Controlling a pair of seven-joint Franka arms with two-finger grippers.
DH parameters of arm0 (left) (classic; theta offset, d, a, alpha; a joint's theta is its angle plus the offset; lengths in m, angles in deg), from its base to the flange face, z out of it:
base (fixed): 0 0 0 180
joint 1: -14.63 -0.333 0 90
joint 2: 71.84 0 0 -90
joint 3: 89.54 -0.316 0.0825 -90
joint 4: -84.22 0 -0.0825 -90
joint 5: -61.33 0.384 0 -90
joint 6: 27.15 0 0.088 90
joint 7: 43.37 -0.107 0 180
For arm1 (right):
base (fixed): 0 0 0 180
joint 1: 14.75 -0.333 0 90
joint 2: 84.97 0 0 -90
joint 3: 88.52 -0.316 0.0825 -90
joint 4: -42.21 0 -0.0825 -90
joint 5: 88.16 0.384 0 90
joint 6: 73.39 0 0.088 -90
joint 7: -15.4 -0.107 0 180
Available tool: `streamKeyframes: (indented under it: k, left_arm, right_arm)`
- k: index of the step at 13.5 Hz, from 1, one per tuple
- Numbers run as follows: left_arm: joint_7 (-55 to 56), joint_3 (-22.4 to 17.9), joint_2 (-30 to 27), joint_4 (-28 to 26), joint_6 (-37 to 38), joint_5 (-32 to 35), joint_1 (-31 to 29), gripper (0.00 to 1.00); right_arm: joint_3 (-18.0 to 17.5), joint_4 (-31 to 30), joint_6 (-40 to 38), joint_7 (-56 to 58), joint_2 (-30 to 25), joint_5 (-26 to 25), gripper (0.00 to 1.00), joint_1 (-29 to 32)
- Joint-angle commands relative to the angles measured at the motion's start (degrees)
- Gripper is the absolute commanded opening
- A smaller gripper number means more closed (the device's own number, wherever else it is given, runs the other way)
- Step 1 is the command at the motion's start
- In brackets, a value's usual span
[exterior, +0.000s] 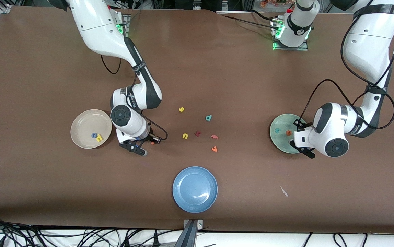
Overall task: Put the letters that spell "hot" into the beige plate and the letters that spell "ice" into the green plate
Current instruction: 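Grasp orange t with the right gripper while the left gripper places pink bar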
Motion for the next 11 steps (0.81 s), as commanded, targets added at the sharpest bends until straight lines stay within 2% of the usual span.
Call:
streamKeyframes:
  k: [1, 4, 6, 8, 11]
  left_arm:
    - [0.19, 0.58, -0.33, -0.14, -0.26, 1.53, 0.26, 0.99]
    - [-0.34, 0.84, -0.94, 0.48, 0.53, 0.92, 0.25, 1.00]
    - [0.10, 1.36, -3.39, 1.09, 1.58, 0.92, 1.13, 1.00]
    - [0.28, 3.55, -6.29, 4.06, 5.52, 0.83, 1.48, 1.00]
    - [4.12, 5.85, -9.28, 9.95, 12.12, 1.00, 1.66, 1.00]
  right_arm:
    - [-0.13, 1.52, 0.96, -0.63, 1.68, 1.03, 0.14, -0.30]
    - [-0.04, 1.96, 0.71, -2.57, 1.51, 0.50, 0.05, -0.30]
    - [0.40, 4.76, -4.97, -0.56, 0.98, -0.55, 0.05, 0.40]
    - [2.24, 5.57, -10.17, 10.55, -0.33, -3.45, 0.04, 1.19]
    - [8.03, 4.26, -15.81, 27.79, -2.27, -3.19, 0.04, 1.19]
